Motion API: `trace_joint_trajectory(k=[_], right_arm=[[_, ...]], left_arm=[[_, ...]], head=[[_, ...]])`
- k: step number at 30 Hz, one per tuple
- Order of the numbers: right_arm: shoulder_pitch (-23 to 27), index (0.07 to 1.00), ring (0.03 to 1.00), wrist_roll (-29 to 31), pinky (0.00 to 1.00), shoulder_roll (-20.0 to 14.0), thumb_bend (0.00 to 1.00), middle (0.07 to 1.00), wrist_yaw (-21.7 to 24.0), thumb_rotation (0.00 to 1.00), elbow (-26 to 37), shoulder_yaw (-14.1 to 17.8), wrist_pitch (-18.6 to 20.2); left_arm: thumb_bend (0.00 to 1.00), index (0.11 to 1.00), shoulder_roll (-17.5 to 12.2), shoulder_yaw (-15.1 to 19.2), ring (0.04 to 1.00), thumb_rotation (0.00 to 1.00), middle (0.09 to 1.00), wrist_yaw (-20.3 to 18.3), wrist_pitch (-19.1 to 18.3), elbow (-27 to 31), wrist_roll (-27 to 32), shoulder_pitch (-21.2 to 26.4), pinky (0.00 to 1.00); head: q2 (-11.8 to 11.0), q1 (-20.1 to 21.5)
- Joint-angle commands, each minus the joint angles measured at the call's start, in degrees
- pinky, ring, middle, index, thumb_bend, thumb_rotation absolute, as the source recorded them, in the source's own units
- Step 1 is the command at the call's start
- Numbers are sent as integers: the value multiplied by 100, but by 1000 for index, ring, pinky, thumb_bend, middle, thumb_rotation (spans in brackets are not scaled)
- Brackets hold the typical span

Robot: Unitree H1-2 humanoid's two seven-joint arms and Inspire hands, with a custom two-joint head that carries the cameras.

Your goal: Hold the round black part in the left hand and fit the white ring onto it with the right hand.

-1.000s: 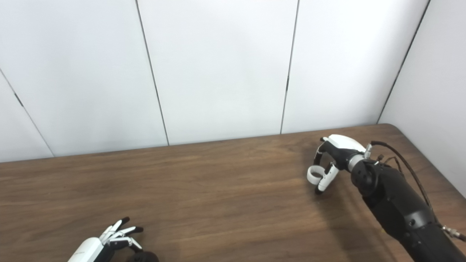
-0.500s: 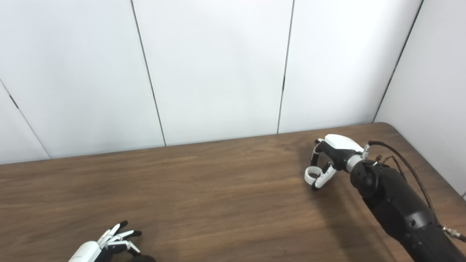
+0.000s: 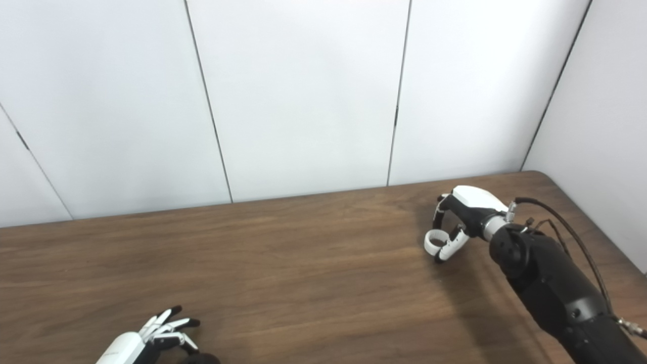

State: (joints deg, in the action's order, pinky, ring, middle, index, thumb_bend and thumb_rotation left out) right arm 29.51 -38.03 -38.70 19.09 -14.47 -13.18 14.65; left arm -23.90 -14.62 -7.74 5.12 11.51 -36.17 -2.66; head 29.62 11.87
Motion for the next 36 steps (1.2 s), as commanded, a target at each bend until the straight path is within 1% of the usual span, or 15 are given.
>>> trace_joint_trajectory(k=[1,4,8,13,16,21,25,30,33,36], right_arm=[[261,479,1000,45,993,-189,521,913,-192,121,220,172,-176],[329,478,1000,118,1000,-204,519,914,-173,120,298,248,-268],[400,478,1000,196,1000,-207,516,917,-119,119,500,311,-343],[513,476,1000,206,999,-131,517,911,-34,120,737,262,-351],[584,476,1000,194,1000,-47,517,915,119,120,942,176,-293],[614,475,1000,270,1000,148,516,908,218,120,1254,115,-335],[593,476,1000,308,1000,307,517,914,410,120,1601,50,-279],[567,476,1000,419,1000,528,517,921,508,121,1815,-53,-489],[582,475,1000,366,1000,638,517,917,573,122,1924,-148,-516],[612,475,1000,410,1000,748,516,912,583,124,1988,-215,-598]], left_arm=[[520,480,33,-85,969,41,843,-85,-23,-195,-176,117,1000],[520,480,130,-133,963,41,843,-6,-6,-454,-287,309,1000],[520,481,256,-230,955,41,838,209,141,-892,-405,589,1000],[520,481,442,-409,952,43,837,505,318,-1700,-517,1054,1000],[520,480,580,-528,964,43,845,558,335,-2084,-483,1303,1000],[521,480,753,-741,973,45,855,588,224,-2401,-589,1550,1000],[521,480,849,-902,975,45,854,698,190,-2676,-653,1696,1000],[521,480,954,-1072,983,45,857,846,222,-3084,-658,1882,1000],[521,479,1010,-1180,983,45,857,935,193,-3223,-694,1952,1000],[522,478,1068,-1287,982,45,856,957,144,-3248,-754,1971,1000]], head=[[8,-38],[-3,-72],[-30,-97],[-67,-107],[-56,-121],[-26,-194],[-3,-302],[36,-355],[111,-404],[240,-494]])
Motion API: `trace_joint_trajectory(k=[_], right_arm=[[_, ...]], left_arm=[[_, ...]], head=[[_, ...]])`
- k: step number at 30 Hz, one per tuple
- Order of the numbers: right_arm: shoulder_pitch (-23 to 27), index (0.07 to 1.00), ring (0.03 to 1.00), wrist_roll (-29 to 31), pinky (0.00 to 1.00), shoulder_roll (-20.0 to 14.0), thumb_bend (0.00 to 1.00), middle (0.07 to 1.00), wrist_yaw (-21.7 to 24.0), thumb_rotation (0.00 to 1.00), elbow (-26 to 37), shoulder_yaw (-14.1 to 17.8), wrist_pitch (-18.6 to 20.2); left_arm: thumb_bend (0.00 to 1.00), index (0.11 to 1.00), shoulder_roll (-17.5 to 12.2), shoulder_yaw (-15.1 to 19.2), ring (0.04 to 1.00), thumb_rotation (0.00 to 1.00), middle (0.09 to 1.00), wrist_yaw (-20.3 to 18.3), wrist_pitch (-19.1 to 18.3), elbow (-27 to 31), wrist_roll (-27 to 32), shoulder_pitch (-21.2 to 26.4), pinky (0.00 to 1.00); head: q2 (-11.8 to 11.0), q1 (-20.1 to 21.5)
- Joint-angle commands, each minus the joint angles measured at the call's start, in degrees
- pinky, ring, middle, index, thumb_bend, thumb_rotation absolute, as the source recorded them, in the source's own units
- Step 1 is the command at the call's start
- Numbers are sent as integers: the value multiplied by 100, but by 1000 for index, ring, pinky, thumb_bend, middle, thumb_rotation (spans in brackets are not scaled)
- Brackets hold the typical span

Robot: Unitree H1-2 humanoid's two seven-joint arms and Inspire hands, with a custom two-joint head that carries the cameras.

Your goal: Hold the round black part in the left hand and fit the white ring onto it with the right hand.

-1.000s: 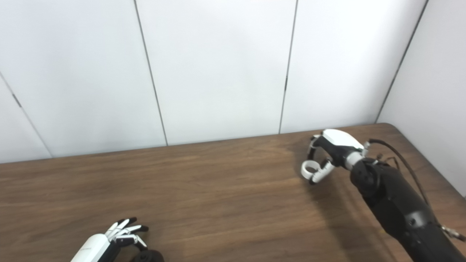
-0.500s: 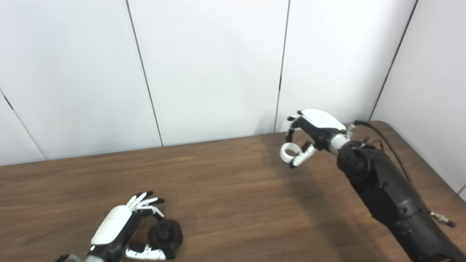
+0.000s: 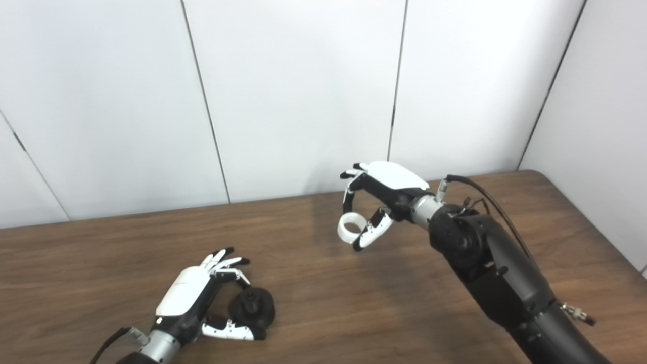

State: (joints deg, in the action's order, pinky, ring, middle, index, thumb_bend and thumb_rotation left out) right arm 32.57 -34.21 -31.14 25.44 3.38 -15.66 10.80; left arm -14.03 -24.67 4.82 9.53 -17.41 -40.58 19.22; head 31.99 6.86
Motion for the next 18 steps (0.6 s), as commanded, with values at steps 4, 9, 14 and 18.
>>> trace_joint_trajectory(k=[4,9,14,18], right_arm=[[315,474,1000,62,1000,118,516,911,54,124,374,-14,-191],[333,475,1000,79,1000,217,517,914,221,124,592,-74,-181],[368,476,1000,200,1000,381,517,912,353,123,656,-119,-165],[385,476,1000,223,1000,456,516,914,409,123,655,-133,-215]], left_arm=[[522,478,123,-414,986,45,859,-350,-388,-265,-394,-244,1000],[522,478,152,-538,988,46,859,-417,-557,-70,-433,-266,1000],[522,478,172,-620,995,47,862,-403,-643,-26,-425,-229,1000],[522,478,188,-650,997,46,865,-405,-681,-18,-428,-203,1000]], head=[[163,-101],[368,-244],[509,-395],[571,-451]])
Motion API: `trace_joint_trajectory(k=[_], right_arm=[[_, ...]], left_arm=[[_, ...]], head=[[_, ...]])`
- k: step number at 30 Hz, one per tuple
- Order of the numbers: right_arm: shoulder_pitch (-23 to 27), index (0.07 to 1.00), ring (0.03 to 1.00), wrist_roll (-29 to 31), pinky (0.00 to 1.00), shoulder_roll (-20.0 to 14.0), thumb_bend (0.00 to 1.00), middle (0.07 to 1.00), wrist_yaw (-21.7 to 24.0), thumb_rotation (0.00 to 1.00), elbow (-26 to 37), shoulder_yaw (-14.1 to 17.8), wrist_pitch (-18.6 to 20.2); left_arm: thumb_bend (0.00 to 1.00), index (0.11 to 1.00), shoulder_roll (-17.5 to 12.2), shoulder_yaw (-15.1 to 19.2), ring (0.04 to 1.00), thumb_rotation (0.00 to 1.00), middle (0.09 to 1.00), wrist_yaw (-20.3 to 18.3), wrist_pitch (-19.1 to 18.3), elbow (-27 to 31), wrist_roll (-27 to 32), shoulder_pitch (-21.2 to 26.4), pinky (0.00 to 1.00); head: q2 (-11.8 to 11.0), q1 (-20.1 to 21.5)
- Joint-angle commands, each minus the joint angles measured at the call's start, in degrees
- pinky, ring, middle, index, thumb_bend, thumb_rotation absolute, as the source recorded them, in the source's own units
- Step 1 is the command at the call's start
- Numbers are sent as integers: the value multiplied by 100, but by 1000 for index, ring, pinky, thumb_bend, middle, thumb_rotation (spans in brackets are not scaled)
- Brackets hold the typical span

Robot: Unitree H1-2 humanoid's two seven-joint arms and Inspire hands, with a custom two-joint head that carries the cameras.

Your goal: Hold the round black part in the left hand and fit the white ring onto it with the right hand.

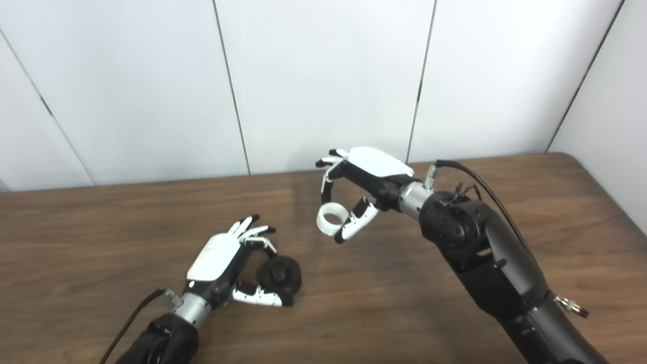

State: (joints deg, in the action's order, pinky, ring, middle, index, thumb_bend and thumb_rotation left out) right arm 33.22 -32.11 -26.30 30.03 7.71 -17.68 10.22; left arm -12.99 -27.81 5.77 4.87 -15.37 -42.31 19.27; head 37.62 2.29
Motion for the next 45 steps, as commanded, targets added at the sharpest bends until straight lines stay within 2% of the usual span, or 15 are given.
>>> trace_joint_trajectory(k=[1,5,14,24,45], right_arm=[[328,476,1000,12,1000,-19,516,914,-43,123,226,58,-162],[340,476,1000,44,1000,52,516,918,-29,124,231,19,-154],[296,476,1000,155,1000,184,516,908,-78,125,185,-14,-387],[186,476,1000,137,1000,341,517,913,-98,125,153,-118,-438],[-102,475,1000,95,1000,596,516,918,-5,125,119,-379,-366]], left_arm=[[522,478,91,-343,997,47,866,-521,-251,-202,-260,-202,1000],[522,477,98,-378,997,47,869,-555,-358,-135,-281,-187,1000],[522,477,93,-479,1000,48,871,-548,-504,-30,-291,-173,1000],[521,477,115,-529,1000,48,870,-483,-525,-67,-291,-167,1000],[521,478,118,-567,999,49,861,-524,-610,185,-289,-253,1000]], head=[[40,-26],[67,-68],[131,-176],[87,-241],[137,-333]])
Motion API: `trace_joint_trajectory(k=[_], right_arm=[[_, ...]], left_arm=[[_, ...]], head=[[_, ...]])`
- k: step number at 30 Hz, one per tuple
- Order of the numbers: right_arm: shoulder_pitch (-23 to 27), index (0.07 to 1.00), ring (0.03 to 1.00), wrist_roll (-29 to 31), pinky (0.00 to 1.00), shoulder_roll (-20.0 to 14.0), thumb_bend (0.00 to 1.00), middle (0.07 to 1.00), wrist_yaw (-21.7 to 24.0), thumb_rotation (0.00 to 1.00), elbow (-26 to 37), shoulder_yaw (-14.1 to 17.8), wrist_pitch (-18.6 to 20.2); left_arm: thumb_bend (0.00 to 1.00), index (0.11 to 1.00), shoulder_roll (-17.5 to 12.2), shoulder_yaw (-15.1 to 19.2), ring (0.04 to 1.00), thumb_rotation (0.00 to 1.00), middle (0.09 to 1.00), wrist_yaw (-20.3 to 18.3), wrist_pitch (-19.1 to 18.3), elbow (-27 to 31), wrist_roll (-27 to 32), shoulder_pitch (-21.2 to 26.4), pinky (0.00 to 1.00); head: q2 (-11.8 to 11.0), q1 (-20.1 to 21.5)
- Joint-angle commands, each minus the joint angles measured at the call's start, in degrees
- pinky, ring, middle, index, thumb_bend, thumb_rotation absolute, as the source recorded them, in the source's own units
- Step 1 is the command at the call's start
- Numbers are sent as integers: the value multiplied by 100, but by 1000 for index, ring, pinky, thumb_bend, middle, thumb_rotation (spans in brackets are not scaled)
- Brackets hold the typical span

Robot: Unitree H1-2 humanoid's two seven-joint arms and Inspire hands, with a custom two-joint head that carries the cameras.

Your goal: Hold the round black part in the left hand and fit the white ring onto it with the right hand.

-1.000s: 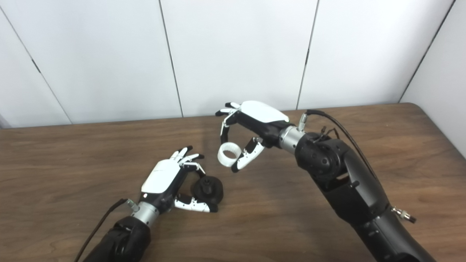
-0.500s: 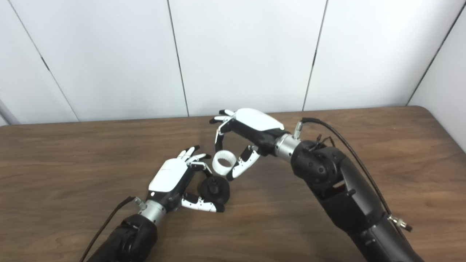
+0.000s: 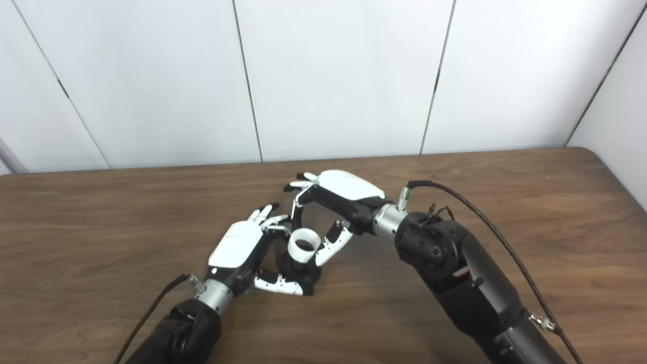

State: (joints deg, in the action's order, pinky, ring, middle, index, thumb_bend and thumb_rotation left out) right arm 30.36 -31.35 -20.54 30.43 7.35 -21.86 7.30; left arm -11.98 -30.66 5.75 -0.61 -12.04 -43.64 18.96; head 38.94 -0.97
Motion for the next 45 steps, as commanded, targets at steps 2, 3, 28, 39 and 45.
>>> trace_joint_trajectory(k=[2,3,28,39,45], right_arm=[[156,475,1000,10,1000,23,516,918,-37,125,179,38,-65],[146,475,1000,9,1000,25,516,917,-35,125,188,41,-68],[-4,476,1000,-28,1000,90,516,916,-55,124,143,-60,-218],[-7,475,1000,-88,1000,121,517,915,36,125,154,-103,-100],[-53,475,1000,-121,1000,120,517,917,57,125,173,-107,-66]], left_arm=[[521,479,14,-290,1000,49,862,-541,-94,-113,-160,-235,1000],[521,479,10,-295,1000,49,861,-543,-106,-97,-155,-241,1000],[521,478,-52,-357,988,51,854,-771,-213,646,-259,-583,1000],[520,478,-53,-353,987,50,855,-869,-246,828,-295,-631,1000],[521,478,-69,-325,991,50,859,-856,-239,793,-292,-615,1000]], head=[[18,-9],[23,-11],[148,-51],[176,-25],[162,5]])
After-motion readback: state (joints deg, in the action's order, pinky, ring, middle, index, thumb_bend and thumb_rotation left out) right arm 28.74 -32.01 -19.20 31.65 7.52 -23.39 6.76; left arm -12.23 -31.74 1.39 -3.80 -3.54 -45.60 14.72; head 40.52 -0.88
